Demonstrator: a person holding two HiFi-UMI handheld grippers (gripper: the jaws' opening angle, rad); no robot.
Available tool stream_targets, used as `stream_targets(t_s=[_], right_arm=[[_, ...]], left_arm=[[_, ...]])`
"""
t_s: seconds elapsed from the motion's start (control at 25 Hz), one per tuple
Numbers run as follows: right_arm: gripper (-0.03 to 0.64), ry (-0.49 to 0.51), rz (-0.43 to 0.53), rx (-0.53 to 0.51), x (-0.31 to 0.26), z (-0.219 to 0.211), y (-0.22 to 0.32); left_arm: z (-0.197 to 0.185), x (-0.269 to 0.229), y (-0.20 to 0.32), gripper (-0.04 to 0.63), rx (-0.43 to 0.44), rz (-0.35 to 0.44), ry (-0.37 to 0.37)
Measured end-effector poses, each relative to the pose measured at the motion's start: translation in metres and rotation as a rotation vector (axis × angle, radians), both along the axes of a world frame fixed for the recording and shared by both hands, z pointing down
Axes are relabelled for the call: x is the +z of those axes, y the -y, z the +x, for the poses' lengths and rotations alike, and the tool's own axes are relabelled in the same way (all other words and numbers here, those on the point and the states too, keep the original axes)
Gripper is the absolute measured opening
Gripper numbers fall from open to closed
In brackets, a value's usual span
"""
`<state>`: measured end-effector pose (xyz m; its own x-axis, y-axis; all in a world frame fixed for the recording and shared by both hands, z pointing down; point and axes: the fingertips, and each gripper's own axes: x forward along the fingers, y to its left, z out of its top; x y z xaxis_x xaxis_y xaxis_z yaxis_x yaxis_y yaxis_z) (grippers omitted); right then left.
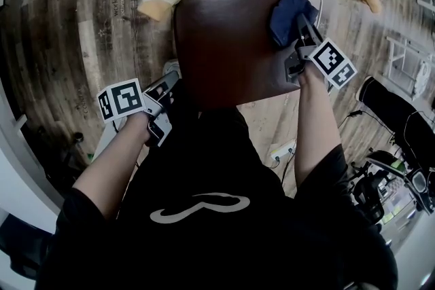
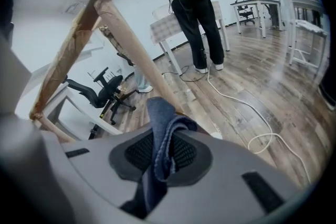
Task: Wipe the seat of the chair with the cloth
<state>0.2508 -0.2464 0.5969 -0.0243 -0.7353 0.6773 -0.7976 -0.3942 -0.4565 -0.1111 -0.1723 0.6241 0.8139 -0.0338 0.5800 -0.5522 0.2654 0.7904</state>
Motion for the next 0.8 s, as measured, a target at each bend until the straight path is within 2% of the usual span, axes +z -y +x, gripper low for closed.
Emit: stream_targets(t_s=[0.12, 0.36, 0.56, 0.8], right_arm=[[0.054, 0.028, 0.072, -0.069, -0.023, -0.023, 0.006], [0.054, 0.129, 0.136, -0.213, -0.057, -0.101, -0.001], [0.054, 0.258, 0.149, -0.408, -0.068, -0.194, -0.012], [0.054, 0.367, 0.135, -0.545, -0.065, -0.268, -0.024]], left_arm=[[-0.001, 0.001, 0.001, 0.012, -0.007, 0.003, 0.009], [-0.013, 0.005, -0.001, 0.012, -0.030, 0.005, 0.029], [-0.022, 0.007, -0.004, 0.012, -0.042, 0.002, 0.032], [-0.041, 0.012, -0.008, 0.012, -0.056, -0.006, 0.058]])
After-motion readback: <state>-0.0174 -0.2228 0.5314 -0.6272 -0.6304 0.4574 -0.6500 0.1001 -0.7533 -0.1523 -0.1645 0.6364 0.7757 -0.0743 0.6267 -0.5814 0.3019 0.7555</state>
